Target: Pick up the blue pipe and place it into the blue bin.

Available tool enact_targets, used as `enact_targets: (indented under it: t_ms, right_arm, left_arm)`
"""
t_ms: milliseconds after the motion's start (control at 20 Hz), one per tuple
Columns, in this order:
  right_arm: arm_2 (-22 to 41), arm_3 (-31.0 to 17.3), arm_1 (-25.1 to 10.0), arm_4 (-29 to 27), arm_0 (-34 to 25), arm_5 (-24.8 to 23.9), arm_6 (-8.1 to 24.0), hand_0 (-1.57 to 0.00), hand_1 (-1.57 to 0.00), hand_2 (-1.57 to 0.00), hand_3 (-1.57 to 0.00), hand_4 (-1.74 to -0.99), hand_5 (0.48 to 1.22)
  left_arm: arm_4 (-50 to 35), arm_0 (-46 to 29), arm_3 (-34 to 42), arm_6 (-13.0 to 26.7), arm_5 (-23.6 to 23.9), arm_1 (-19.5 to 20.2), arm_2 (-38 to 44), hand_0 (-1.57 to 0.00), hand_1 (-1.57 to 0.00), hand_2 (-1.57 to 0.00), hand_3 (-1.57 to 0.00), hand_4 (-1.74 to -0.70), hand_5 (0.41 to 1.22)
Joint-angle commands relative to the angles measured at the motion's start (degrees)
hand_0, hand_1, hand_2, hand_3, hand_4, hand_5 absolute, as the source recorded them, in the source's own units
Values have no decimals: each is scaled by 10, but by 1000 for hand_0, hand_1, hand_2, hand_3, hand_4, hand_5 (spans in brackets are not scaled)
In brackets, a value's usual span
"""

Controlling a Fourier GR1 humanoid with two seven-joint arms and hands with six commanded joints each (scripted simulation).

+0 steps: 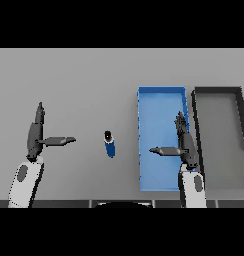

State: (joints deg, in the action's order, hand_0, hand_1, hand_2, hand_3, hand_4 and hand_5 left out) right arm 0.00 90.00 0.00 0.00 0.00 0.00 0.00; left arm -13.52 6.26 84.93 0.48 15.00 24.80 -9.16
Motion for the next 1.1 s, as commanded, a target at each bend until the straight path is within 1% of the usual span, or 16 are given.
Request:
enact_targets:
  t_ms: [0, 250, 300, 350, 450, 500, 550, 650, 750, 800, 850, 900, 950, 1000, 1050]
  right_arm:
    - [-1, 0, 0, 0, -1, 0, 1, 1, 1, 1, 1, -1225, 617]
    - [-4, -4, -6, -4, -4, 5, 4, 1, 1, 1, 1, -1225, 617]
    - [18, 9, -30, 24, 10, 22, -25, 1, 1, 1, 1, -1225, 617]
    - [33, 27, -46, 45, 24, 30, -41, 1, 1, 1, 1, -1224, 618]
    - [50, 47, -58, 64, 42, 39, -50, 1, 1, 1, 1, -1225, 620]
    - [55, 59, -62, 71, 50, 38, -46, 1, 1, 1, 1, -1223, 620]
    - [55, 59, -66, 78, 45, 35, -33, 1, 1, 1, 1, -1215, 618]
    - [57, 63, -69, 91, 43, 27, -24, 1, 1, 1, 1, -1196, 609]
    - [56, 70, -71, 93, 49, 24, -21, 1, 1, 1, 1, -1185, 597]
    - [59, 70, -73, 96, 52, 26, -26, 1, 1, 1, 1, -1186, 598]
    - [61, 68, -73, 99, 46, 26, -24, 1, 1, 1, 1, -1187, 600]
    - [59, 67, -74, 95, 38, 29, -24, 1, 1, 1, 1, -1193, 605]
    - [59, 64, -71, 96, 39, 26, -32, 1, 1, 1, 1, -1198, 607]
    - [62, 58, -70, 98, 36, 28, -28, 1, 1, 1, 1, -1201, 609]
    - [62, 52, -70, 99, 35, 29, -29, 1, 1, 1, 1, -1205, 611]
  left_arm:
    - [0, 1, 0, -2, 0, 0, 0, 1, 1, 1, 1, -1074, 591]
    - [1, 9, -5, -2, 3, -2, 1, 1, 1, 1, 1, -1074, 591]
    - [-2, 8, 5, -21, -73, 40, -21, 1, 1, 1, 1, -1074, 591]
    - [-6, 7, 3, -37, -128, 71, -30, 1, 1, 1, 1, -1073, 590]
    - [-21, 8, 2, -41, -186, 105, -33, 1, 1, 1, 1, -1076, 587]
    - [-21, 1, 4, -52, -196, 109, -37, 1, 1, 1, 1, -1077, 588]
    - [-22, 6, 6, -49, -203, 112, -39, 1, 1, 1, 1, -1078, 591]
    - [-21, 7, 4, -45, -208, 112, -44, 1, 1, 1, 1, -1080, 600]
    - [-23, 3, 6, -59, -224, 112, -49, 1, 1, 1, 1, -1086, 605]
    - [-24, -3, 15, -70, -241, 116, -57, 1, 1, 1, 1, -1090, 596]
    - [-28, -7, 26, -67, -256, 123, -63, 1, 1, 1, 1, -1096, 583]
    - [-29, -17, 45, -73, -269, 128, -74, 1, 1, 1, 1, -1096, 567]
    - [-35, -24, 54, -74, -286, 134, -80, 1, 1, 1, 1, -1102, 554]
    - [-32, -23, 67, -60, -290, 126, -96, 1, 1, 1, 1, -1111, 534]
    - [-31, -31, 83, -55, -293, 123, -106, 1, 1, 1, 1, -1124, 514]
